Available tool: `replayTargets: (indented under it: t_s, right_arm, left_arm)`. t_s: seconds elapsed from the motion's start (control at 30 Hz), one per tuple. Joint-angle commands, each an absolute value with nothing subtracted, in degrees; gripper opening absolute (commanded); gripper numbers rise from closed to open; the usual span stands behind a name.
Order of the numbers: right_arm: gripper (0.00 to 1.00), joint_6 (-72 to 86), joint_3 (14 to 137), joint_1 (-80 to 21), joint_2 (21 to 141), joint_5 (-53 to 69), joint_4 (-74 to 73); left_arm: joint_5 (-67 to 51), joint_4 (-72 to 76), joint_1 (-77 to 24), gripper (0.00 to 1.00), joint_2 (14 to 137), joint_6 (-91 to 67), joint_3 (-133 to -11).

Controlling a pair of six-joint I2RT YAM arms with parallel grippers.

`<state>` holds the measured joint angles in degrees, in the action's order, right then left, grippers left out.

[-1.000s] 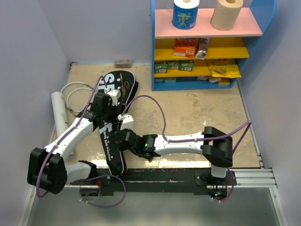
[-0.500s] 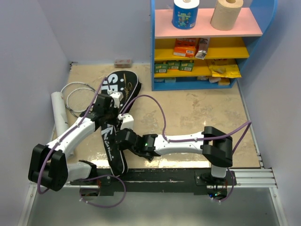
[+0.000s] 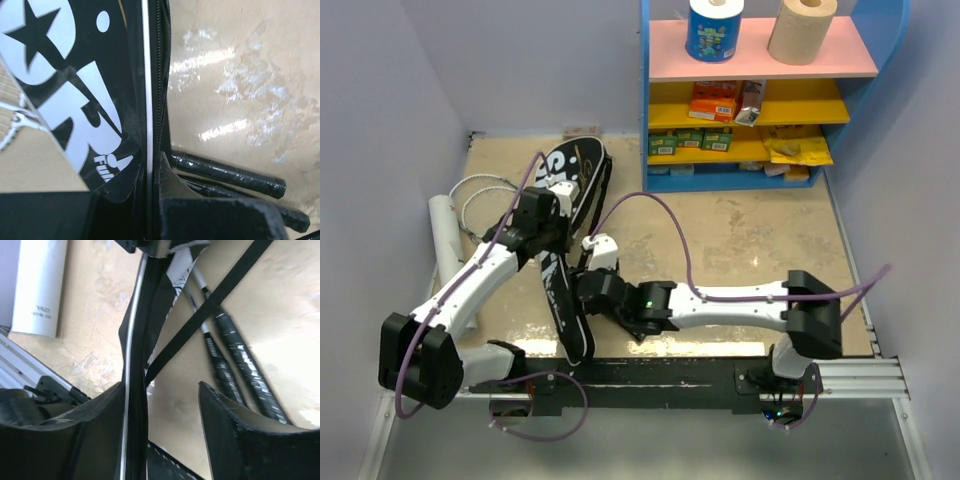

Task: Pack up the badminton gear

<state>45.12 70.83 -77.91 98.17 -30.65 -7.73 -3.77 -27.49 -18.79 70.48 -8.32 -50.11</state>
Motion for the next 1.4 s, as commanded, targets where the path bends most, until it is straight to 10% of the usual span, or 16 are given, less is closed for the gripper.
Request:
replayTargets:
  t_s: [0.0,0.33,1.37]
  right_arm:
    - [0.7,39.04,70.4,-76.21,87.11,-37.08,-16.07]
    - [0.84,22.87,63.64,-64.07,79.18,-30.51,-17.86]
    - [0.85,-0.88,98.08,-62.67,128.22,-1.76,-3.69]
  left_arm:
    - [-0.1,-28.38,-18.37,0.0,67.59,-6.77,-57.12]
    - [6.5,-32.34,-18.37,0.0,64.69,-6.68,-64.16]
    - [17.14,-37.35,-13.53,0.0,50.54,-12.04,-69.87]
